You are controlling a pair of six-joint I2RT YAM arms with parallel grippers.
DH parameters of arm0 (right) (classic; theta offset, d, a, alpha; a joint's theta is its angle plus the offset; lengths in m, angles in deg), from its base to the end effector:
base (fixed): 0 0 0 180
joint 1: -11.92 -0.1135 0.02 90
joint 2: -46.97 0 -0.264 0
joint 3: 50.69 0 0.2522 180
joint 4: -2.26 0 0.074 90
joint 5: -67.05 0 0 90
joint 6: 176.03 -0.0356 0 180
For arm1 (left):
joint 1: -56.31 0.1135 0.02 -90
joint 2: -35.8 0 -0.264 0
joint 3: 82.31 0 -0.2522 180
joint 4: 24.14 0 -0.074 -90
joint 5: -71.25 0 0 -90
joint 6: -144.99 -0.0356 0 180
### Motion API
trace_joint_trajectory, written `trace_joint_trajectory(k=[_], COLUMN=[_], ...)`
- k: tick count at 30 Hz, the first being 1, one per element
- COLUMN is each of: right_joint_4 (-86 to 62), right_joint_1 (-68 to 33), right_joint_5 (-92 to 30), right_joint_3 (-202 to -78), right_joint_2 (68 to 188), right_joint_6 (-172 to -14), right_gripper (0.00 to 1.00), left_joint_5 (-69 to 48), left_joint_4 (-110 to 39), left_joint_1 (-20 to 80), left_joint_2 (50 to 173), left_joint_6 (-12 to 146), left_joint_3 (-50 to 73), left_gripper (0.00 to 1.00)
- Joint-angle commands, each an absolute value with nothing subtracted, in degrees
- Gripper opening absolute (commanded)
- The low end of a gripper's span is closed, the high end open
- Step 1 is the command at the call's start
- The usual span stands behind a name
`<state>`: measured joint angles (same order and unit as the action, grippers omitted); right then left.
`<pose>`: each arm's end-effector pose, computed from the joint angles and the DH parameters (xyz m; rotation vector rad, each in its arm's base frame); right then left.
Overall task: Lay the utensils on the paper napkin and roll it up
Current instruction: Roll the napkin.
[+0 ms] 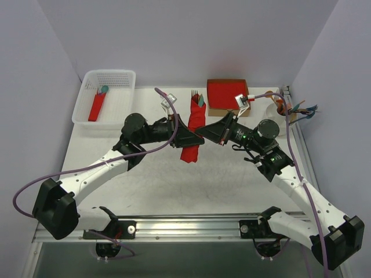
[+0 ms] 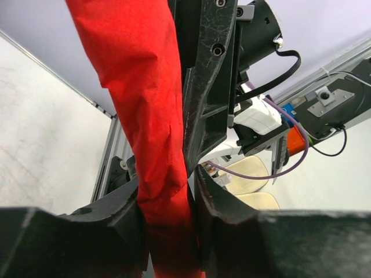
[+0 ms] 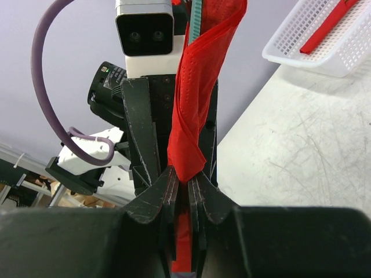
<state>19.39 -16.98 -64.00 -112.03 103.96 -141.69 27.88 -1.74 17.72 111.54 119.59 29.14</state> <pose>0.1826 0.1275 0.3909 -0.3972 1.4405 1.6562 0.2185 -0.2075 0.3636 0.4887 1.6595 -1.9483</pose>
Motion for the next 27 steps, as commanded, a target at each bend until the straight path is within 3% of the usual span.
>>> trace_joint_trajectory(k=[1, 9, 11, 12, 18, 20, 24, 27], right_joint_4=[22.25, 21.55, 21.11, 21.02, 21.02, 21.54, 20.58, 18.48], right_joint_1=[-17.17, -17.17, -17.26, -17.26, -17.26, -17.26, -17.08, -17.0], right_joint_5=[-63.55, -63.2, -63.11, -63.11, -63.11, -63.11, -62.67, -61.63], right_joint_3=[-114.38, -114.46, -114.47, -114.46, -113.94, -113.67, -113.67, -113.85], right_joint_2=[102.52, 102.69, 102.69, 102.78, 102.87, 102.69, 102.34, 101.38], right_joint_6=[-140.26, -139.29, -138.94, -138.76, -137.89, -137.71, -136.48, -134.73], right_gripper=[0.0, 0.0, 0.0, 0.0, 0.01, 0.11, 0.22, 0.5], left_joint_5=[26.69, 26.16, 25.99, 25.81, 26.25, 26.34, 27.48, 27.66], left_joint_4=[-5.81, -8.9, -10.04, -10.56, -10.4, -8.56, -5.65, -2.58], left_joint_1=[17.72, 17.63, 17.72, 17.63, 17.2, 17.19, 17.19, 17.54], left_joint_2=[108.92, 109.36, 109.36, 109.45, 110.24, 110.24, 110.68, 111.12], left_joint_6=[115.03, 112.65, 111.69, 111.34, 110.89, 111.42, 112.38, 113.61], left_joint_3=[26.71, 26.01, 25.74, 25.57, 25.65, 26.09, 26.88, 28.02], left_gripper=[0.38, 0.22, 0.15, 0.03, 0.02, 0.03, 0.02, 0.02])
